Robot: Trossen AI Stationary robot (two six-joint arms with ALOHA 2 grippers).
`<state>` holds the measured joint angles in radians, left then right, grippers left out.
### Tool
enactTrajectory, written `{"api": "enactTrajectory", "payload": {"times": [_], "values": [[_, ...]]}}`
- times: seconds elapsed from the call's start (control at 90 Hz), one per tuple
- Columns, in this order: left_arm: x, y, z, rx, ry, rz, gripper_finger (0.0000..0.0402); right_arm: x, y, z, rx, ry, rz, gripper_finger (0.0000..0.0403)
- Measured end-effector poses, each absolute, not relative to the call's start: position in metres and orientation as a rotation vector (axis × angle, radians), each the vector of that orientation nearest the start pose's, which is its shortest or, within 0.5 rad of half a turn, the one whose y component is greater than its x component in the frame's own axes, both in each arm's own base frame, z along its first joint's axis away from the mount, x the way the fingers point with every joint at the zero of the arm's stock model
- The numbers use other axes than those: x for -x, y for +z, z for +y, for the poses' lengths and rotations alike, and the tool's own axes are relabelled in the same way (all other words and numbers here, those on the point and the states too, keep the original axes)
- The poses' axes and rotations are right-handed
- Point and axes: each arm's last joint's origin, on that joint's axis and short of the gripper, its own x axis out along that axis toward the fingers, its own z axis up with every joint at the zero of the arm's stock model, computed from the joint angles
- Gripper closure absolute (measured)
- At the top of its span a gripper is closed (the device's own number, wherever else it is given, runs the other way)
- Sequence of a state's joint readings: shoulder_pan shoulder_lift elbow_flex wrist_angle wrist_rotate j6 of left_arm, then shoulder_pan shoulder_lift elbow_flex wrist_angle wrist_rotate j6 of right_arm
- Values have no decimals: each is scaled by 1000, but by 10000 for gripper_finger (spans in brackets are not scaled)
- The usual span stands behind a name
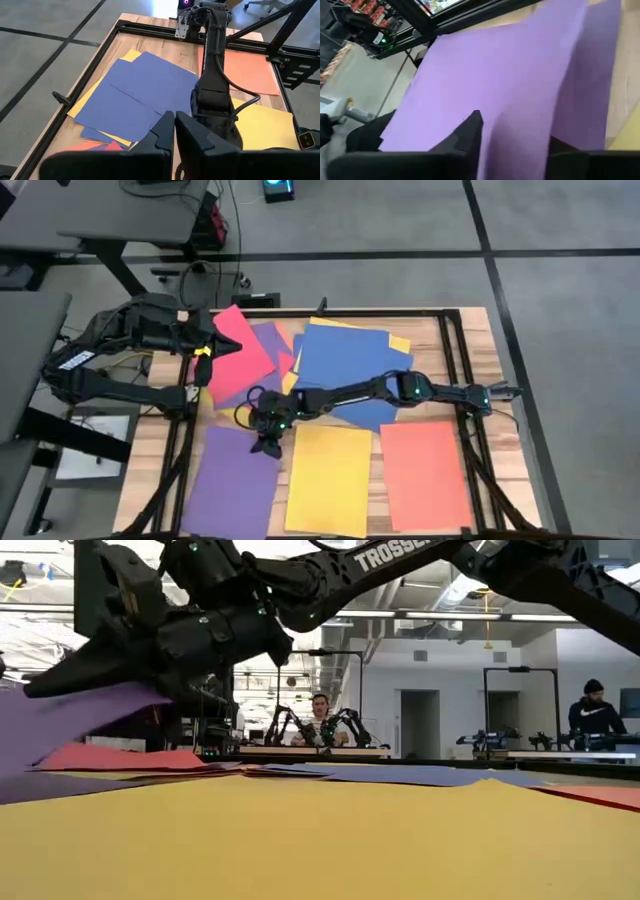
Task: Organize paper
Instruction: Stack the violet paper on top of the violet paper
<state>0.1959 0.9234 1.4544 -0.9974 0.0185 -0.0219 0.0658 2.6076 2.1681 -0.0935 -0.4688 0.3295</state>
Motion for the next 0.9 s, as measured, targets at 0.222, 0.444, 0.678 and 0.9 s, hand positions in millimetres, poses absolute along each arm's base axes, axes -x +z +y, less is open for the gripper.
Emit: {"api": "enactTrajectory", "payload": {"times": [0.222, 0.444, 0.678, 0.9], "values": [[-126, 446, 24, 82, 182, 461, 402, -575, 139, 26, -386, 370, 597, 248], [-125, 446, 24, 96, 185, 466, 402, -571, 136, 14, -323, 340, 643, 242], [-130, 441, 27, 100, 242, 516, 402, -562, 175, 13, -117, 365, 800, 254], [-147, 417, 35, 74, 419, 774, 402, -536, 243, 12, 50, 311, 762, 257]]}}
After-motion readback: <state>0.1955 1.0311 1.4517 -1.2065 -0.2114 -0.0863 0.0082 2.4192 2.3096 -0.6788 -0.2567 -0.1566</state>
